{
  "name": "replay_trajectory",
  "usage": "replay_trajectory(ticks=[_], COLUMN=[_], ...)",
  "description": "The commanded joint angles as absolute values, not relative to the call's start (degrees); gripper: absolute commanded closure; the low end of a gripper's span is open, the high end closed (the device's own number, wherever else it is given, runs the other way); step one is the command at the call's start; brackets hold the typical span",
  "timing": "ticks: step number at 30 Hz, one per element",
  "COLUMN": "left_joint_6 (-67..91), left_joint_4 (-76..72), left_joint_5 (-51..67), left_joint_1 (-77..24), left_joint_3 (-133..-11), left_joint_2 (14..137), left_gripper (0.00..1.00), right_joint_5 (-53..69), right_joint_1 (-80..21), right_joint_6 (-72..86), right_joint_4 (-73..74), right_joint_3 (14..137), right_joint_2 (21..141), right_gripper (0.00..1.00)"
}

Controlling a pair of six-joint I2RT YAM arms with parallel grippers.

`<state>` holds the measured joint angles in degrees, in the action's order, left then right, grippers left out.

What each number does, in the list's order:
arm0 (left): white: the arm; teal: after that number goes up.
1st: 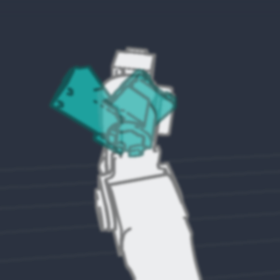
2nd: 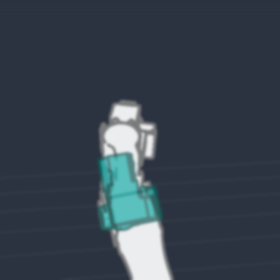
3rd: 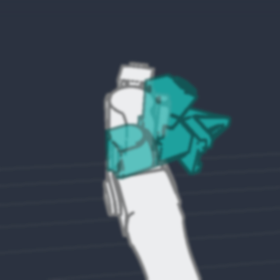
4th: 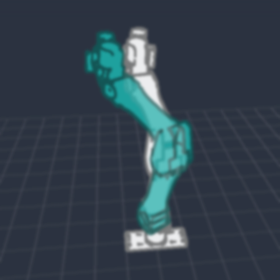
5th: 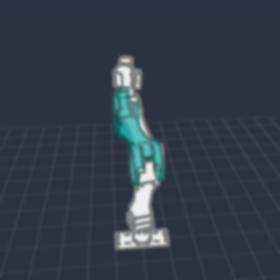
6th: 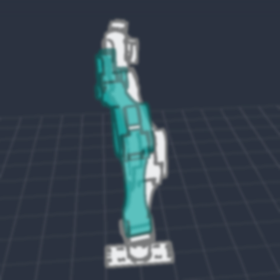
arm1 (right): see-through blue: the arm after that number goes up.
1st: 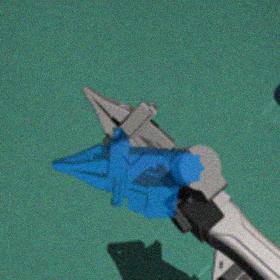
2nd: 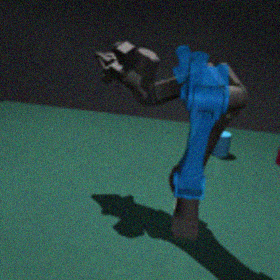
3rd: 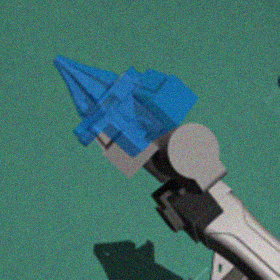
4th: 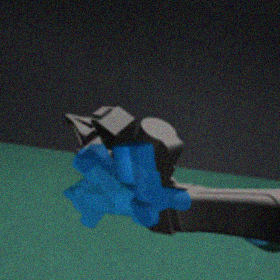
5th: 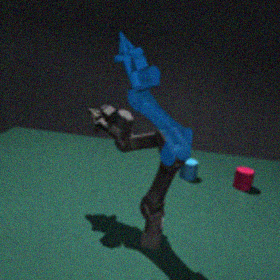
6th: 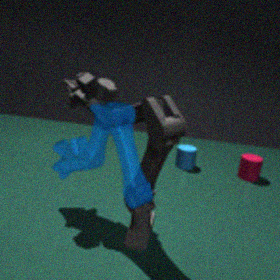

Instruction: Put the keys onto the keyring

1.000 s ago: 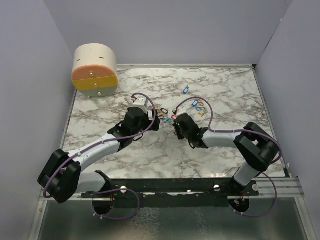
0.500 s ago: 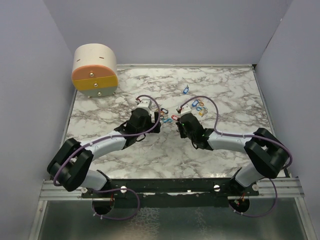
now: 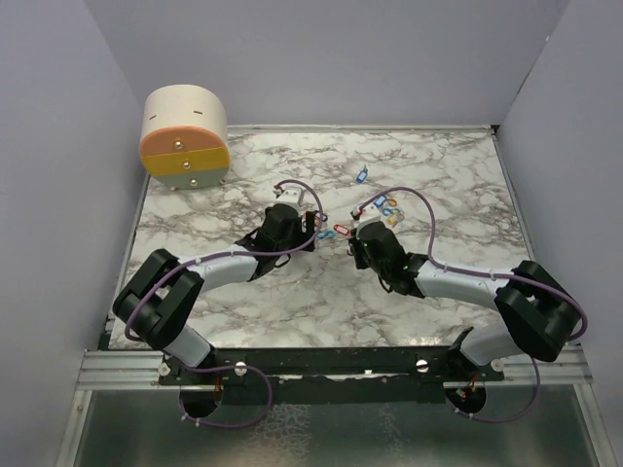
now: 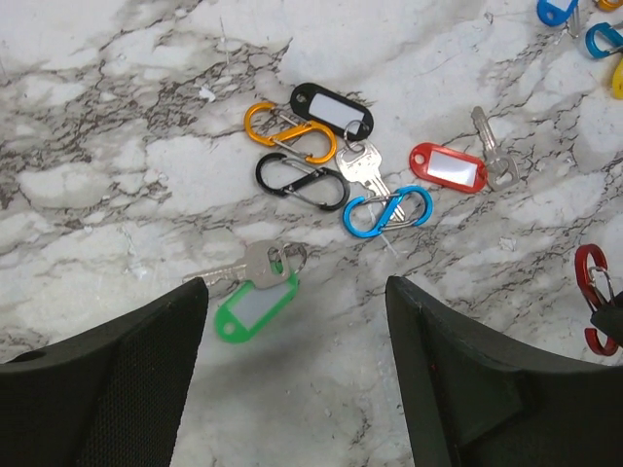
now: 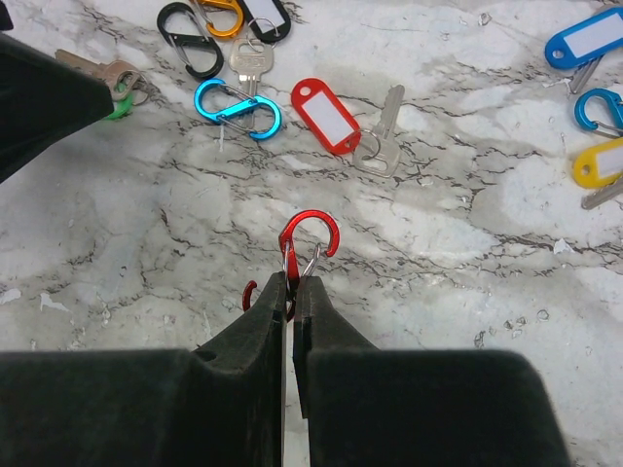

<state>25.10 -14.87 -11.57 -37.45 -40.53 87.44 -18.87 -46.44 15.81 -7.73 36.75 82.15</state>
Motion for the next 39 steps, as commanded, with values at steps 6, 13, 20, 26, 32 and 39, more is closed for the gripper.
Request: replay_trajectory(ticks=[6,13,20,26,32,39], left_joint_6=[19.8,18.7,18.1,17.8,17.9,18.2], left_joint_4=[-20.3,-20.8,-21.6,-22.1,-22.5,-22.7], left_joint_5=[-9.7,-9.2,-8.5,-8.3,-8.1,-8.2], left_joint_1=[-37.0,-37.0,-37.0,-37.1,-37.0,-37.0], left_joint_3=[-45.4,-46.4,-46.7,-47.4,-47.2,-46.1], left_joint_2=[93.9,96.9,99.3,101.3,101.7,101.0], left_gripper=[0.35,0.43,0.49,0.49,0.56,0.58], right_joint_5=[-20.7,-21.2,-21.2,-21.3,-21.4,-21.4], right_joint_1=[-46.6,-46.6,-46.6,-46.6,-46.6,-46.6], right_joint_6=[16.0,16.1,16.2,16.2,16.2,16.3], right_joint_4=[-8.6,-8.5,-8.6,-8.5,-8.5,-8.7], right_joint_3=[35.5,35.2,34.8,34.8,34.8,34.8], right_joint_2=[79.8,79.5,79.4,79.3,79.3,79.6], right_gripper=[0.99,0.99,0.99,0.99,0.99,0.99])
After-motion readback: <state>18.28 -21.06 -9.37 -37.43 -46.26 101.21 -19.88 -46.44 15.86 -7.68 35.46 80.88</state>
